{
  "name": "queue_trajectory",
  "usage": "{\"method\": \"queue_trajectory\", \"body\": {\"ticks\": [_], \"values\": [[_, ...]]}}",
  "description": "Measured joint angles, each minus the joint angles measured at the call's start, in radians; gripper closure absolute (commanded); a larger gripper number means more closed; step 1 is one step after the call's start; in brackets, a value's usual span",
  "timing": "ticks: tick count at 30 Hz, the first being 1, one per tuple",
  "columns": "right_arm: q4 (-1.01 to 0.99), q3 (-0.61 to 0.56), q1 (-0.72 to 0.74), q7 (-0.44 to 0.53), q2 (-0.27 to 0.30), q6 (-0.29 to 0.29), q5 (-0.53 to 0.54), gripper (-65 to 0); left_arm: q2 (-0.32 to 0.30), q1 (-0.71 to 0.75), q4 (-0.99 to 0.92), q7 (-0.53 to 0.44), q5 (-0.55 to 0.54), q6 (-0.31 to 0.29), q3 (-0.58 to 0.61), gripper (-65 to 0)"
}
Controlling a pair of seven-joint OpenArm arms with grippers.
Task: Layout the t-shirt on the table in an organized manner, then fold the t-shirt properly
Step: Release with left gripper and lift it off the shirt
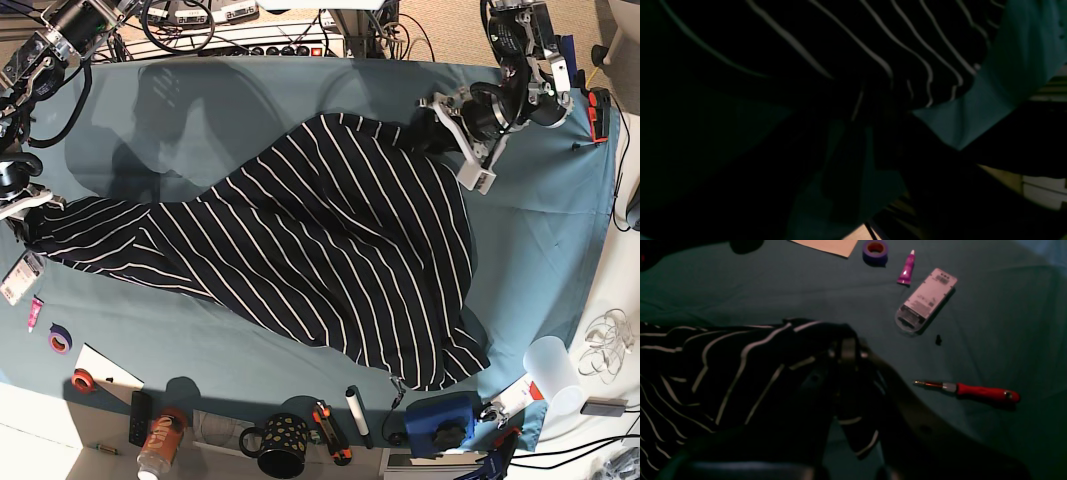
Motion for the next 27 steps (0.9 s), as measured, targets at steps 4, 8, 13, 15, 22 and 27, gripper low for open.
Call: {"method": "queue_trajectory", "body": {"ticks": [4,8,13,15,22,27], "values": [[0.0,0.0,0.0,0.0,0.0,0.001,0.0,0.0,0.001,0.031,0.001,-0.06,-0.004,0.024,0.0,-23.1],[0.0,0.0,0.0,0.0,0.0,0.001,0.0,0.0,0.0,0.074,-0.003,-0.075,-0.117,0.056,0.0,-23.1],[0.0,0.0,0.0,-0.007,0.0,0.001,0.0,0.0,0.021,0.073,-0.022,-0.094,-0.114,0.042,0.002,-23.1],[0.0,0.0,0.0,-0.008,0.0,0.0,0.0,0.0,0.037,0.074,-0.039,-0.144,-0.084,0.033,0.002,-23.1],[0.0,0.0,0.0,-0.022,0.0,0.006,0.0,0.0,0.05,0.052,-0.089,-0.187,-0.096,0.029,0.011,-23.0],[0.0,0.0,0.0,-0.023,0.0,0.006,0.0,0.0,0.05,0.051,-0.089,-0.258,-0.027,0.062,0.101,-20.0]]}}
